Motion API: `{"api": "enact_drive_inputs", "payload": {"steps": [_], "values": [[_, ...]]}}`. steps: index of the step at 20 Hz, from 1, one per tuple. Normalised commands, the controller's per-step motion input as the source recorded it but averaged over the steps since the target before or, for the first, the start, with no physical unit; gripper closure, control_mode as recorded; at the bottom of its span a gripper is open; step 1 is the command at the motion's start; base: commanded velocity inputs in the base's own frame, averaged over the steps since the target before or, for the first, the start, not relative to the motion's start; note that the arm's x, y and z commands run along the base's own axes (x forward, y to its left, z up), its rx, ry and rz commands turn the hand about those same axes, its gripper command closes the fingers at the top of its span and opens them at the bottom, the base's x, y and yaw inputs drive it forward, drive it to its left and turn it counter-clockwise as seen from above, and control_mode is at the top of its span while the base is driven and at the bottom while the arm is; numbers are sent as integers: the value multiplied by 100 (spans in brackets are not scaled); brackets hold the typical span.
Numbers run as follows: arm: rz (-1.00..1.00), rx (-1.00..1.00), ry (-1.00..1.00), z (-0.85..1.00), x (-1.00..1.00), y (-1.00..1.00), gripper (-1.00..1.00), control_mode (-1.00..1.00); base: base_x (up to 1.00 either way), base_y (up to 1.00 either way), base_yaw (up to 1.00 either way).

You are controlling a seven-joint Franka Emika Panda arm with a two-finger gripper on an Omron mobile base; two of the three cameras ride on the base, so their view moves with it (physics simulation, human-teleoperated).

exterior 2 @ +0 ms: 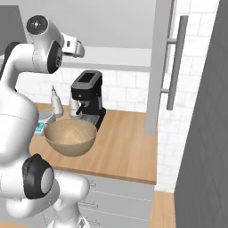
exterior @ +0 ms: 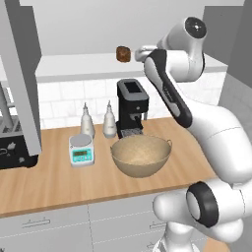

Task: Open the cabinet, pick up the bread from the cabinet and place it in the basket. Then move the basket to the dining counter.

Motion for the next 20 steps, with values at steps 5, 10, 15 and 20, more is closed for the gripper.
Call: {"api": "enact_drive_inputs", "payload": {"steps": [5,10,15,20], "values": [[0,10,0,0,57,23,-100,-100,0,0,0],[0,0,-1,-1,57,2,-100,-100,0,0,0],[0,0,0,0,40,25,-100,-100,0,0,0],[1,0,0,-9,34,8,-100,-100,0,0,0]]}}
